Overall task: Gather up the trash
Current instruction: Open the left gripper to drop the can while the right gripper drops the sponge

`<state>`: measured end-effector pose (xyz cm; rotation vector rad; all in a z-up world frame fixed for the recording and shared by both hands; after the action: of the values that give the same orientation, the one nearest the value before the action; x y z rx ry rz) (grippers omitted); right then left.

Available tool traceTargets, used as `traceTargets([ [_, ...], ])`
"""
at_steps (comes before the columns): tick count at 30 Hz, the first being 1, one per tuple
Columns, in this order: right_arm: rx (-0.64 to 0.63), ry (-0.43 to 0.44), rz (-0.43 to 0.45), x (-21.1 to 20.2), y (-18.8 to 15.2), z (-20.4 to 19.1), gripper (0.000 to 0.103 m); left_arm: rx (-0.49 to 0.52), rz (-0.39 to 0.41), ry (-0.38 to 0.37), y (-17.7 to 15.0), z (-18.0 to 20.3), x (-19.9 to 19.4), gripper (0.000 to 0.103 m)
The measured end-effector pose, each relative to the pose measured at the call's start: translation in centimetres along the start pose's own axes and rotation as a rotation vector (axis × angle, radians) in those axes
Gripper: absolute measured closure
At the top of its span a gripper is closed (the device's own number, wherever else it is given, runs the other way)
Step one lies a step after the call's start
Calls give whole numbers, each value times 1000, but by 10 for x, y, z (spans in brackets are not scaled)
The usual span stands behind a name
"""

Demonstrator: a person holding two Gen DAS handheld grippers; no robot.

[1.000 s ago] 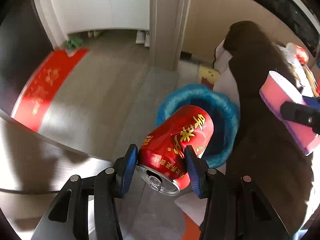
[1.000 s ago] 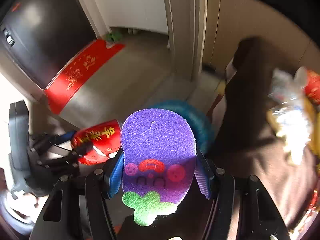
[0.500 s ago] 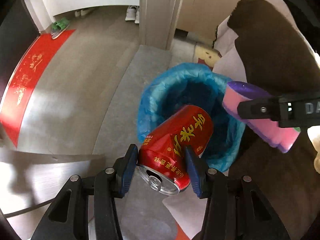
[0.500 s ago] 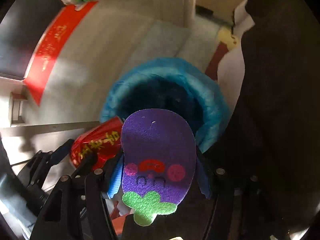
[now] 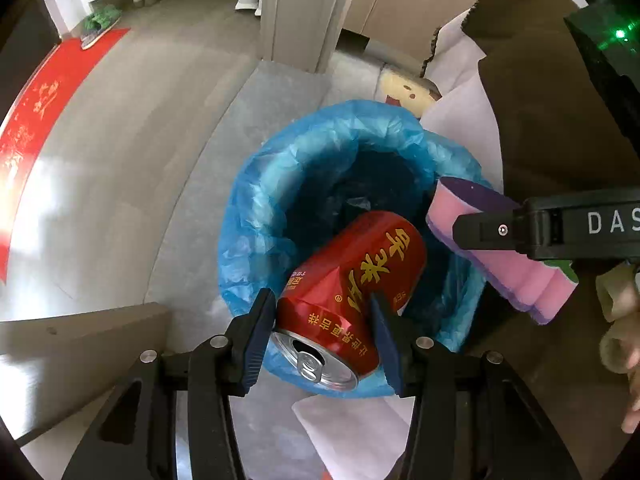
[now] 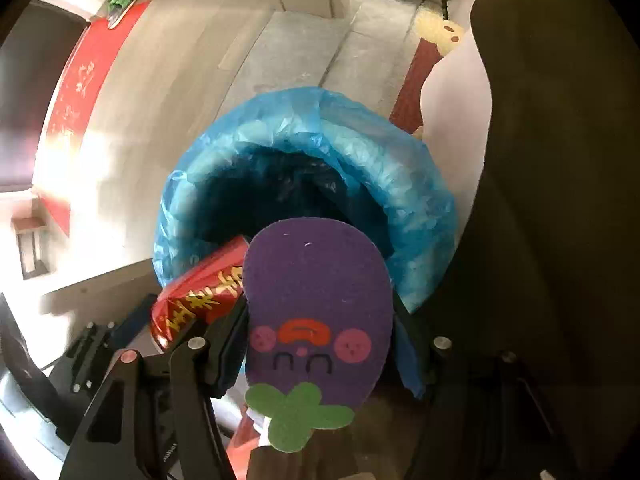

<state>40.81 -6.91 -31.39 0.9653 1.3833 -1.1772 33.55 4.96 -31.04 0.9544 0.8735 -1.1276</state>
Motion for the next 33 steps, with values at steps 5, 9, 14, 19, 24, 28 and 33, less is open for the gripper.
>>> traceTargets([
  [5,6,4,-14,6,4,3,42,-17,-9,-19,4,1,6,54],
  [9,-8,-26,-14,3,4,2,41,-41,6,-43,8,0,3,54],
  [14,-17,-3,-17,0,5,-2,41,-76,43,-75,11,-4,-10,54],
  [19,-27,25,-9,-5,5,-2,41,-88,73,-57,10,-8,-26,54],
  [24,-18,118,67,-15,4,-12,40,-108,120,-44,3,-12,-38,54],
  [28,-6,213,1,1,1,-26,40,-157,133,-55,-1,-18,-36,54],
  [33,88,272,16,7,-1,-22,40,-167,125,-48,-11,-26,-34,54],
])
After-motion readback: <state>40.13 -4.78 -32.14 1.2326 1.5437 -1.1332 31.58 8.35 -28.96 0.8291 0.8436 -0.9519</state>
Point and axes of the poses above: each gripper's, at about its wrist camera, not at the fingertips, and x roughly the way its jaws point, z to its right, y to its top, the point moved 3 cm from there along x, roughly the way its jaws point, and after that the axes turned 9 degrees about -y, right-handed, at the moved point
